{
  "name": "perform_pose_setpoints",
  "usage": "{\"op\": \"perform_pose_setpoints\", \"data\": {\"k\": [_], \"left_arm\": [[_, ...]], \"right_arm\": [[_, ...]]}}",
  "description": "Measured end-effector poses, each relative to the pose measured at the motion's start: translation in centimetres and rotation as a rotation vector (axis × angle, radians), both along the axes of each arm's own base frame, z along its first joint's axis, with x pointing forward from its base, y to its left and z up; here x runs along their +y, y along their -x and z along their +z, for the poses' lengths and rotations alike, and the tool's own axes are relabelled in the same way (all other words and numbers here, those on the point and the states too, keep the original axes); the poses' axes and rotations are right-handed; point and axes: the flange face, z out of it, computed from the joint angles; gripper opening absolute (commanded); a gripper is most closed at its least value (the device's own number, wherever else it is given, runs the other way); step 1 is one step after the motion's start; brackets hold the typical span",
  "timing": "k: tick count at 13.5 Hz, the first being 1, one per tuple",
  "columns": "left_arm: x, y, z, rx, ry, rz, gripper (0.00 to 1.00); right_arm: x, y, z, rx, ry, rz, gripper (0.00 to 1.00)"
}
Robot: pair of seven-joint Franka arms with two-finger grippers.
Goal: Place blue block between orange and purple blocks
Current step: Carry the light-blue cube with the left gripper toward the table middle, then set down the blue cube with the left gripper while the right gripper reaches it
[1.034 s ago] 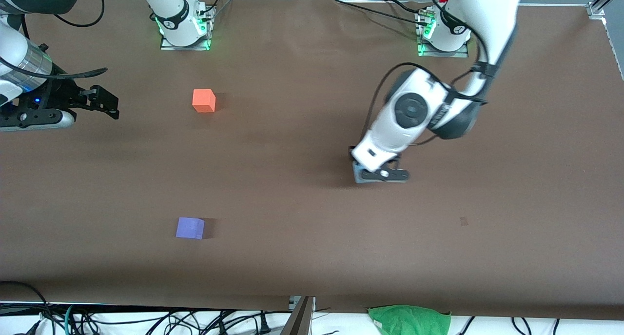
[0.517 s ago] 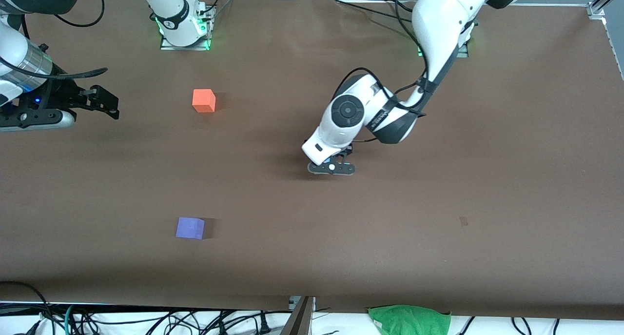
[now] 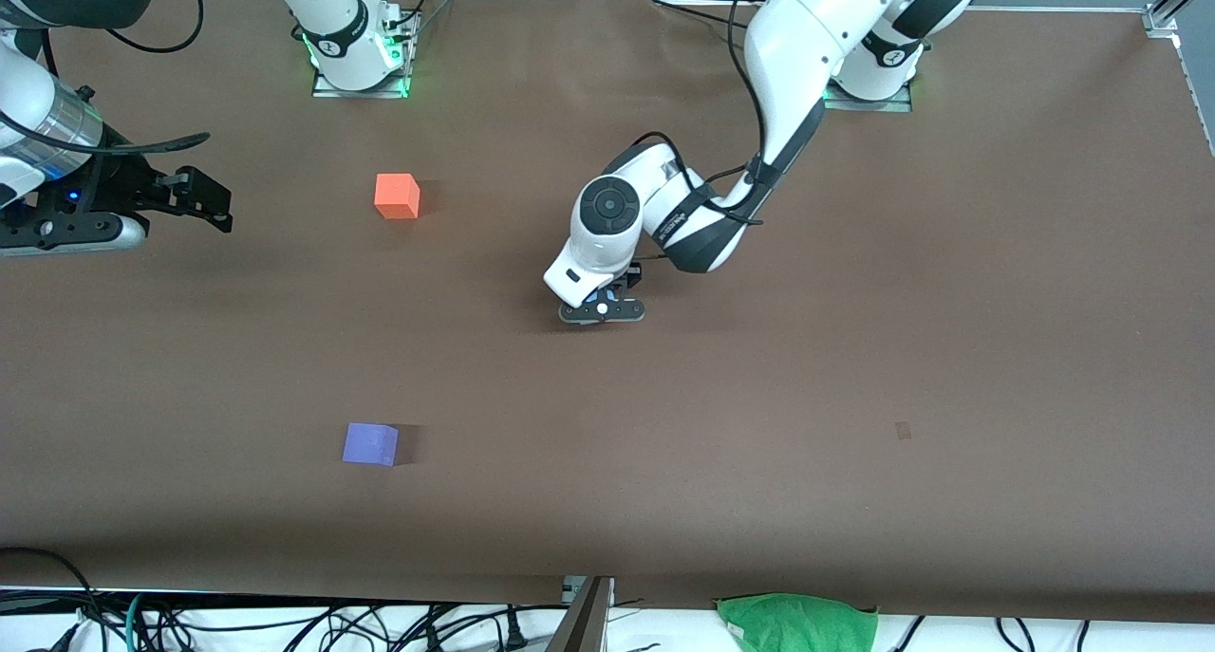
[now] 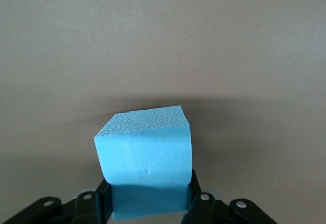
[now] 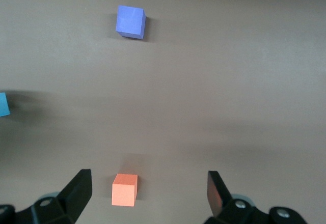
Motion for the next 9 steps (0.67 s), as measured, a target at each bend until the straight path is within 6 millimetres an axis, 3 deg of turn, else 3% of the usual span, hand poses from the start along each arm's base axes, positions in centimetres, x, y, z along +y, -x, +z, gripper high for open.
{"op": "perform_pose_setpoints", "data": {"k": [2, 5, 7, 9], "left_arm": [[0.0, -0.3, -0.8, -0.012, 0.001, 0.009, 1.0], [1.1, -3.0, 1.8, -0.036, 0.012, 0.048, 1.0], [3.5, -5.7, 4.5, -0.026, -0.006, 0.088, 1.0], [7.2, -8.8, 7.3, -0.023, -0.016, 0.114, 1.0]], "right_arm": [[0.0, 0.0, -0.1, 0.001, 0.0, 0.0, 1.0], [0.0, 0.0, -0.1, 0.001, 0.0, 0.0, 1.0], [0.0, -0.1, -0.1, 0.001, -0.004, 0.0, 1.0], [0.2, -0.4, -0.8, 0.013, -0.015, 0.0, 1.0]]}}
